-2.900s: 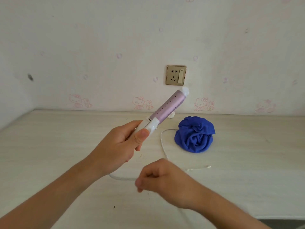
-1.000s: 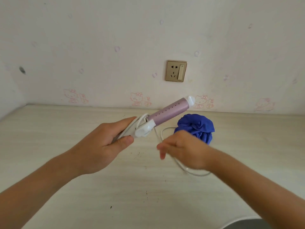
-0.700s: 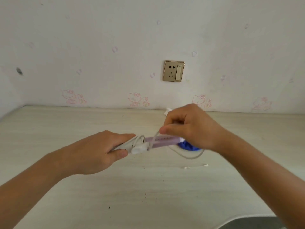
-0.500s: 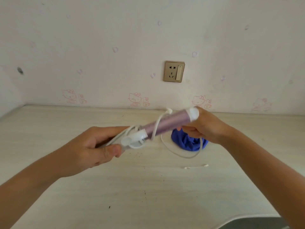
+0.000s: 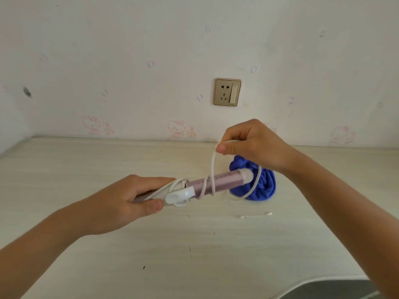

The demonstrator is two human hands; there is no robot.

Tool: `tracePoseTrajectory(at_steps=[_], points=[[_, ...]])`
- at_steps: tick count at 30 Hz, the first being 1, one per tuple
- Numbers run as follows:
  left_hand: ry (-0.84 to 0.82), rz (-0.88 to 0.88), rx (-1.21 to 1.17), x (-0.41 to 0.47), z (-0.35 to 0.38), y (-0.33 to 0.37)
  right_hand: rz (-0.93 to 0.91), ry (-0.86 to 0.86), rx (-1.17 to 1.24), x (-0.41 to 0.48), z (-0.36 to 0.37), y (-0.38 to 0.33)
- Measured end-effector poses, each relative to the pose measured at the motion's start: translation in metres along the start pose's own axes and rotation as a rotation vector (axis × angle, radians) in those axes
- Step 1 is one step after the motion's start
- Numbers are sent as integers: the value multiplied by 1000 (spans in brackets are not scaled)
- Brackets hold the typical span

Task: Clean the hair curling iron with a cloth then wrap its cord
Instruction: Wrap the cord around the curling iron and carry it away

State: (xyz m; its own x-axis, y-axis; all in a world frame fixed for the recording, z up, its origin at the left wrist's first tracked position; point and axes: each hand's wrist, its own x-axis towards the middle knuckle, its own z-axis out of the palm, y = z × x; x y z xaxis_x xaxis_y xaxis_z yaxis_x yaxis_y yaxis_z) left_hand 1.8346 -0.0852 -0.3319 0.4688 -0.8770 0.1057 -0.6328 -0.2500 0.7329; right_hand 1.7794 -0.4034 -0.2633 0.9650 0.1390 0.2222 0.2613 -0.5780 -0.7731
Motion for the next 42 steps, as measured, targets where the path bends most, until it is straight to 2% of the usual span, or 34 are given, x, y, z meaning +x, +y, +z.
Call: tracePoseTrajectory(at_steps=[3,7,9,12,14,16,18,21,24,26,28,32,36,39,42], points=[[172,81,-288,-1,-7,-2,139,-50,113,-1,11,19],[292,1,-332,14,-2,1,174,-272,-249,-17,59,12],[333,-33,-227,20,4,4,96,-308,-315,-25,73,-2],[397,-70,77,22,-3,3,5,-219,-308,-23,55,-18],[344,-122,219,20,-12,0,-31,-123,-239,-16,35,-22],[170,-137,219,16,-17,1,-53,-54,-151,-7,22,-20],[3,-108,56,10,-20,3,-53,-37,-57,3,18,-13],[-81,-63,-201,3,-30,0,-6,5,68,12,16,5],[-45,-18,-252,0,-23,-4,34,-5,90,13,17,20],[33,32,-343,0,-14,-4,71,-33,158,8,21,27],[121,65,-381,3,-13,-2,99,-39,118,2,29,31],[306,-27,-183,20,-13,4,27,-104,-187,-14,49,22],[429,-79,-45,28,-10,3,-43,-145,-262,-20,50,7],[394,-145,140,31,-15,-1,-82,-10,-155,-11,30,2],[188,-124,127,23,-22,-1,-105,87,-79,2,4,0]])
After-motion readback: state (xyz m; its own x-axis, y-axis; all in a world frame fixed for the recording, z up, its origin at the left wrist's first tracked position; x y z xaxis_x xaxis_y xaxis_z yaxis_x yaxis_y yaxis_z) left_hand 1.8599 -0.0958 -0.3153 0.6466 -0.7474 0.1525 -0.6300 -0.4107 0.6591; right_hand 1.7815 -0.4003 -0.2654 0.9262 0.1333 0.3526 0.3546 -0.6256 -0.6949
